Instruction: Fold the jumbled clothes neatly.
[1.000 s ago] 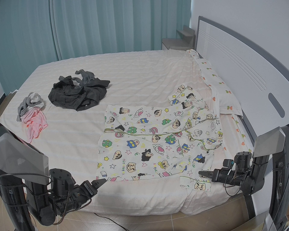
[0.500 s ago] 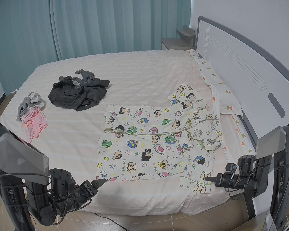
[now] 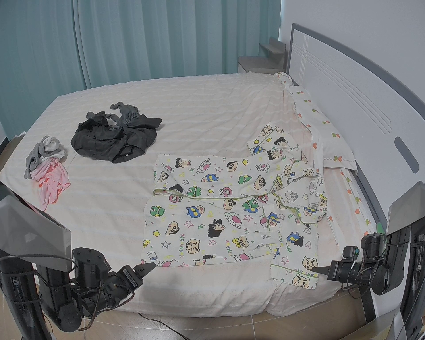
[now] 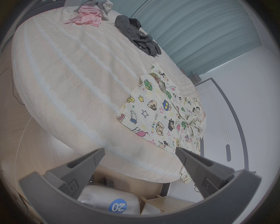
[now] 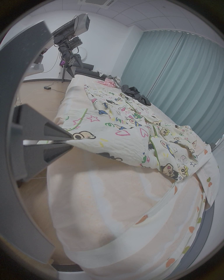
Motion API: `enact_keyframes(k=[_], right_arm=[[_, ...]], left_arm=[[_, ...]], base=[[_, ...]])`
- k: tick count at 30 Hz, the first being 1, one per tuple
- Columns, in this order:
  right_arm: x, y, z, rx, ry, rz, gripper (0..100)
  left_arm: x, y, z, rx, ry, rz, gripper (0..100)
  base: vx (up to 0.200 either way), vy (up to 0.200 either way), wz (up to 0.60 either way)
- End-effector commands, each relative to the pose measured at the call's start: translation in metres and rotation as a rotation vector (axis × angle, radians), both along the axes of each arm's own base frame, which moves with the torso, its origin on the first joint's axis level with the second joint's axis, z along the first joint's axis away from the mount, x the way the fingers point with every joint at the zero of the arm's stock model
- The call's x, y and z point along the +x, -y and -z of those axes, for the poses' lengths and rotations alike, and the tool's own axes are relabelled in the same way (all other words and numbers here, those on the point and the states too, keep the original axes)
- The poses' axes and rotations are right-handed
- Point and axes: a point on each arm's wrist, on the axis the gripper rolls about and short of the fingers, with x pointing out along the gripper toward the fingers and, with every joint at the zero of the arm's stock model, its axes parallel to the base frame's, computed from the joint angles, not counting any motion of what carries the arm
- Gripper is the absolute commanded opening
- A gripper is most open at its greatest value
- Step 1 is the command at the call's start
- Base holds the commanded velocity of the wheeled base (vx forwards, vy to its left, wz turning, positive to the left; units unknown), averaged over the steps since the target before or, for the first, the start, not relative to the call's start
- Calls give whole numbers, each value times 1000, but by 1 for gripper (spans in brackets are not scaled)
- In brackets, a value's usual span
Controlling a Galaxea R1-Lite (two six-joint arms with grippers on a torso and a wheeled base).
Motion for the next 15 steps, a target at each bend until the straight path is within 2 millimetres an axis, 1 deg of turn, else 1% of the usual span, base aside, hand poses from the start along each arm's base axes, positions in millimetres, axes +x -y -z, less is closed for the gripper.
enact_keyframes(k=[1,3,10,11,15], right_arm=[[-4,6,-2,-6,-1,17,0],[-5,8,0,-6,-12,25,0],[-2,3,9,-33,-4,-13,0],[-2,2,9,-34,-4,-19,100],[0,2,7,-35,15,-21,100]], left_arm=[[-2,-1,-1,-3,5,0,100],[-2,-1,-1,-3,5,0,100],[-2,-1,-1,-2,3,0,100],[-2,-1,-1,-2,3,0,100],[-2,-1,0,-2,2,0,100]], base=[[0,0,0],[0,0,0],[0,0,0],[0,0,0],[0,0,0]])
